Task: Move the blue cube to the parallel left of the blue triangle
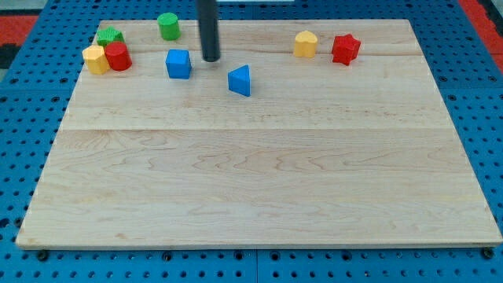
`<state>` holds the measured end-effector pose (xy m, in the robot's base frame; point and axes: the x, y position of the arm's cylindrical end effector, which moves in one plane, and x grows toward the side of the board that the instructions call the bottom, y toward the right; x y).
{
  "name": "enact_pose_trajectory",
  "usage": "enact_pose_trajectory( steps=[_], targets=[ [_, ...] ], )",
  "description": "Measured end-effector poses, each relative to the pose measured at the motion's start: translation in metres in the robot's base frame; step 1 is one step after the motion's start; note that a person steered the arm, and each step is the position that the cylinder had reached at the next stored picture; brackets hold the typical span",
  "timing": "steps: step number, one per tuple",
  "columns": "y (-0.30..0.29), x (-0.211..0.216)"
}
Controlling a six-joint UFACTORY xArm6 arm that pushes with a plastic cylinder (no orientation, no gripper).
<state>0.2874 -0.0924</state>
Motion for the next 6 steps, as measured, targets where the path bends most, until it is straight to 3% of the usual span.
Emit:
enact_pose_trajectory(
  steps=[1,3,4,6],
  targets=[
    [-0.047,0.0],
    [-0.066,0.038],
    [-0.001,0.065],
    [0.04,0.074]
  ],
)
